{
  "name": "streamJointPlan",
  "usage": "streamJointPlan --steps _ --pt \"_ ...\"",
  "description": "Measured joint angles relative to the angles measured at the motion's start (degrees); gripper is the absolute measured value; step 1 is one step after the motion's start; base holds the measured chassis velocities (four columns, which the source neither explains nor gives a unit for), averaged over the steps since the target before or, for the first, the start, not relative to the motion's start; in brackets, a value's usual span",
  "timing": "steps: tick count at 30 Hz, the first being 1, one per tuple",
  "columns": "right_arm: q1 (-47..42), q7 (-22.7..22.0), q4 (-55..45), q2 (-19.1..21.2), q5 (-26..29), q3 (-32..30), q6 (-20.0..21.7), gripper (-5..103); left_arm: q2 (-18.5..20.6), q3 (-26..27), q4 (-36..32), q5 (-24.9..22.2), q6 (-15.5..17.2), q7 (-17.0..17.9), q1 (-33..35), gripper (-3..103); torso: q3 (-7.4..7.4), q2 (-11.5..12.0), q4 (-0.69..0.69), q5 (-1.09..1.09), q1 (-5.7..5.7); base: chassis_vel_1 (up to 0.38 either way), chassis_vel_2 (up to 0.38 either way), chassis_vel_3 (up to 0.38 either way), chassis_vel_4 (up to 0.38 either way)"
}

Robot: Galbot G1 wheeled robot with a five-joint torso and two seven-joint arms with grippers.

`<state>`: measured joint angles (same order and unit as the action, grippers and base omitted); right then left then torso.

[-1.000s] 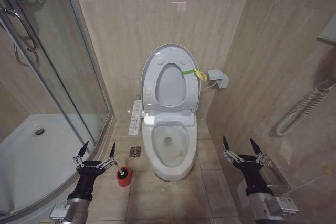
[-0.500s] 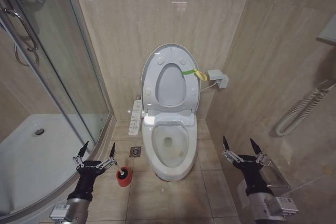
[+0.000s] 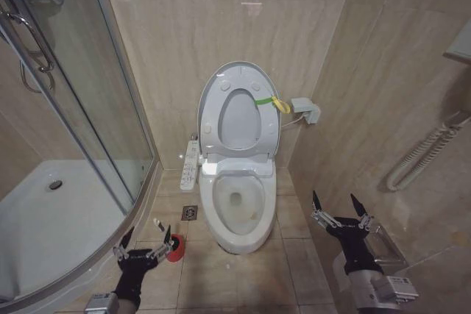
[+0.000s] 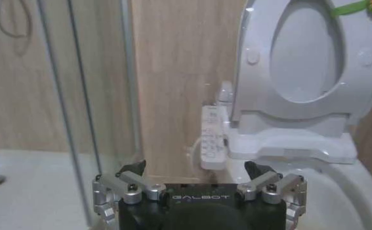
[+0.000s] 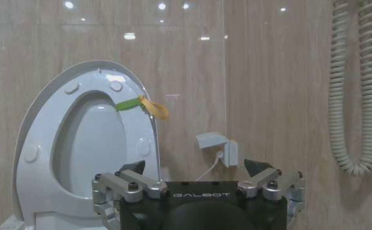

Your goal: Open the toilet lid, clean the toilet bowl with a toilet brush, close the toilet lid, and flush.

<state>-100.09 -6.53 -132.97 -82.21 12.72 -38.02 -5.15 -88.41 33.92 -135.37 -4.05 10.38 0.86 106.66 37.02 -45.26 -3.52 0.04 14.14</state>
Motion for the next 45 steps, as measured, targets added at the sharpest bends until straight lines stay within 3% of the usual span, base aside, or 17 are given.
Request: streamJointPlan --steps 9,14,18,24,32,40,45 --pt "0.0 0.0 0.0 0.0 0.0 0.0 0.0 100 0.8 2.3 3.3 -0.3 -5.0 0.0 0.1 100 0.0 0.0 -0.03 -0.03 0.0 0.0 0.0 0.0 0.0" --pt "0.0 0.0 0.0 0.0 0.0 0.0 0.0 100 2.3 3.3 8.2 -3.3 -9.0 0.5 -0.8 100 0.0 0.0 -0.03 -0.03 0.0 0.0 0.0 0.0 0.0" --pt "0.0 0.0 0.0 0.0 0.0 0.0 0.0 100 5.0 4.7 16.2 -6.3 -14.9 0.6 -2.1 100 0.0 0.0 -0.02 -0.05 0.0 0.0 0.0 0.0 0.0" --pt "0.0 0.0 0.0 0.0 0.0 0.0 0.0 100 7.1 5.9 22.6 -8.3 -18.0 0.5 -3.7 100 0.01 0.0 -0.02 -0.05 0.0 0.0 0.0 0.0 0.0" --pt "0.0 0.0 0.0 0.0 0.0 0.0 0.0 100 12.0 6.5 34.8 -12.1 -23.4 -1.2 -9.6 100 0.01 0.0 -0.03 -0.04 0.0 0.0 0.0 0.0 0.0" --pt "0.0 0.0 0.0 0.0 0.0 0.0 0.0 100 14.7 4.7 44.1 -13.6 -26.4 -2.7 -16.0 100 0.01 0.0 -0.02 -0.05 0.0 0.0 0.0 0.0 0.0" --pt "0.0 0.0 0.0 0.0 0.0 0.0 0.0 100 16.3 2.7 50.1 -14.2 -28.5 -6.0 -21.8 99 0.01 0.0 -0.03 -0.05 0.01 0.0 0.0 0.0 0.0"
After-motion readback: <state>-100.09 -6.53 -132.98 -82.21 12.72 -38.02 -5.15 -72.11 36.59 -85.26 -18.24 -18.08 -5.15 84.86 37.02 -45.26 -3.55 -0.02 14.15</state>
